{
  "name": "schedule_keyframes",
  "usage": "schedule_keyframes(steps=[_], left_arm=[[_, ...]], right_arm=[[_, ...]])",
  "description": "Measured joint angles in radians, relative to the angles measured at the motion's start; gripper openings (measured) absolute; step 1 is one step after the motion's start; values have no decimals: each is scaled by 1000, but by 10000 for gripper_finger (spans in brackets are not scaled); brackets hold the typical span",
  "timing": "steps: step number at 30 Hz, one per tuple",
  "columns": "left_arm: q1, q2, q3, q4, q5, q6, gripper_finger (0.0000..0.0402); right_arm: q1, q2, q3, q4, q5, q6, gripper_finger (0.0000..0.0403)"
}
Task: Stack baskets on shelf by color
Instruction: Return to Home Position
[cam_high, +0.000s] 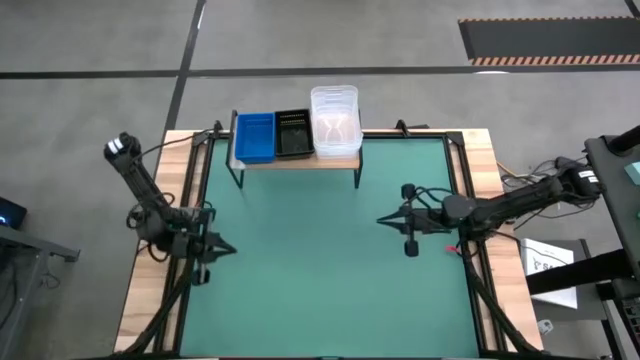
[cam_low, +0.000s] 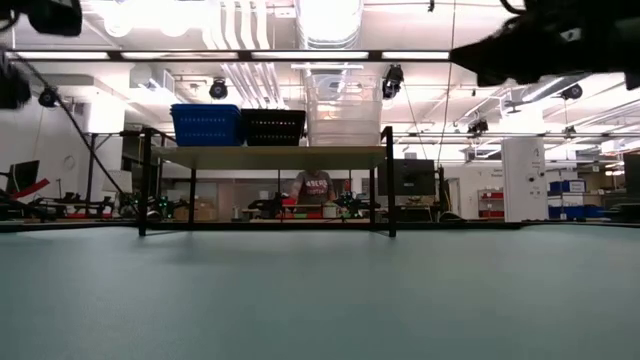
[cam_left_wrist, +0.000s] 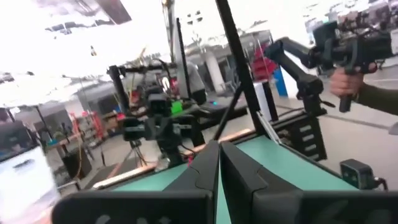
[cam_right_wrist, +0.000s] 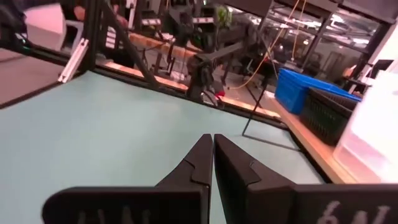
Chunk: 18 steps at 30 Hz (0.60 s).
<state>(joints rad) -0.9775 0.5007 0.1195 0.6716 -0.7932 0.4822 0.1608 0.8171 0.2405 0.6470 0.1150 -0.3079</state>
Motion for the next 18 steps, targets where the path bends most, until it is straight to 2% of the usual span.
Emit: schedule_keyframes(steps=[5, 9, 11, 15, 18], left_arm=[[8, -244, -95, -13, 10, 108, 0], [26, -400, -110, -75, 36, 131, 0], [33, -443, -110, -167, 56, 131, 0], [49, -477, -111, -225, 51, 101, 0], [49, -466, -103, -296, -36, 137, 0]], right_arm=[[0, -97, -69, 27, 1, 42, 9], [0, -139, -100, 23, 14, 52, 9], [0, -149, -108, 25, 16, 46, 9], [0, -161, -129, 23, 17, 44, 9], [-2, -170, -145, 19, 54, 28, 9]])
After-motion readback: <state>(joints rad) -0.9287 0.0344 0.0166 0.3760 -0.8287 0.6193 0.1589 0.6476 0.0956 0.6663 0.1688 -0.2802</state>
